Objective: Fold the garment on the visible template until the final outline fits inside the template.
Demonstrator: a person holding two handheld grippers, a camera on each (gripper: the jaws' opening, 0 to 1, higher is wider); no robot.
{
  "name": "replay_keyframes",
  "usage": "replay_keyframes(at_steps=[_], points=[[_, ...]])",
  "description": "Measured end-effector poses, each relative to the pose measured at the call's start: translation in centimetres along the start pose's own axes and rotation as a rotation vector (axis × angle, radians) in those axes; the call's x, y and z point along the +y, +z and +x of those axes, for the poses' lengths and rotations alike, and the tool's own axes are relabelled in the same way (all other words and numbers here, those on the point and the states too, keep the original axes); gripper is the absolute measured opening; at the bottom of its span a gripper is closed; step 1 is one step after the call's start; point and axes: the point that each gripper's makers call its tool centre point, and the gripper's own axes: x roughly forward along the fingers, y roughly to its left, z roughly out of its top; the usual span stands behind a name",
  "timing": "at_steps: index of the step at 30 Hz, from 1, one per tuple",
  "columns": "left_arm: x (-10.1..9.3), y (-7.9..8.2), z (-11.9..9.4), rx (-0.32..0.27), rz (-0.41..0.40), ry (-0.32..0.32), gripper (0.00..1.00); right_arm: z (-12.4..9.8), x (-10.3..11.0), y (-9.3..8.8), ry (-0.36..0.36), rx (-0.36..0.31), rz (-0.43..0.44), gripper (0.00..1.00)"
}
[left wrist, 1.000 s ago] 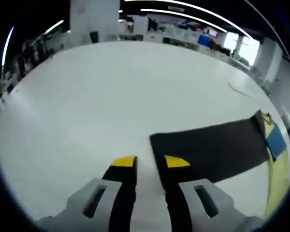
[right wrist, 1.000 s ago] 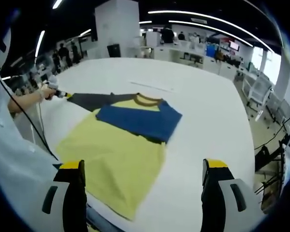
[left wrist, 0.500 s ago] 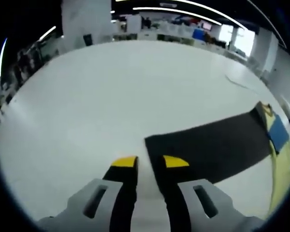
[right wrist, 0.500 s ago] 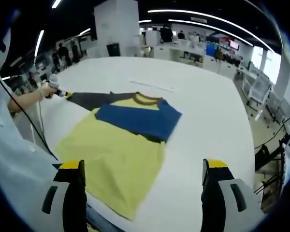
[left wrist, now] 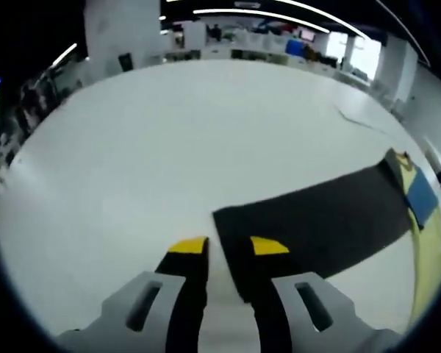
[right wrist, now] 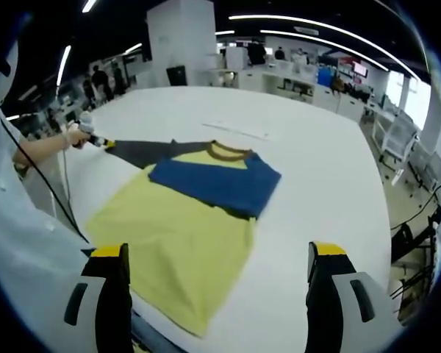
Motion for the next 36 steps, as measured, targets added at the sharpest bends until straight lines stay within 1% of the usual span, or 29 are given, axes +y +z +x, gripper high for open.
replay_keyframes(at_steps=[4,7,9,17,19,20,21,28,29,30,34,36], points=[[0.0,0.0,0.1,0.004,0.003,0.0,0.16,-0.1,-0.1,-0.3,-0.001,0.007,0.002,1.0],[-0.1,0.0,0.1,0.015,0.003,-0.003,0.13,0.0,0.0,-0.2,0.002,0.003,0.004,1.0],[-0.5,0.0,0.2,0.019,-0.004,-0.014,0.1,0.0,0.0,-0.2,0.004,0.003,0.005,1.0],[-0.9,0.0,0.2,0.028,0.004,-0.013,0.06,0.1,0.0,-0.4,0.005,0.006,0.007,1.0],[-1.0,0.0,0.3,0.02,0.004,-0.019,0.02,0.1,0.0,-0.5,0.008,0.004,0.008,1.0],[-1.5,0.0,0.5,0.014,-0.013,-0.043,0.0,0.1,0.0,-0.5,0.008,0.005,0.01,1.0],[-1.2,0.0,0.5,0.013,-0.01,-0.031,0.0,0.2,0.0,-0.6,0.009,0.006,0.01,1.0],[-1.5,-0.1,0.6,0.022,-0.003,-0.019,0.0,0.1,0.0,-0.7,0.006,0.001,0.017,1.0],[-1.5,-0.1,0.6,0.029,-0.011,-0.014,0.0,0.1,0.0,-0.7,0.006,0.0,0.018,1.0],[-1.5,-0.2,0.6,0.042,-0.046,-0.006,0.0,0.1,0.0,-0.7,0.006,0.0,0.018,1.0],[-1.7,-0.2,0.4,0.056,-0.008,-0.005,0.0,0.0,-0.1,-0.8,0.005,-0.005,0.023,1.0],[-1.7,-0.3,0.3,0.054,-0.007,0.0,0.0,0.0,-0.2,-0.9,0.001,-0.008,0.028,1.0]])
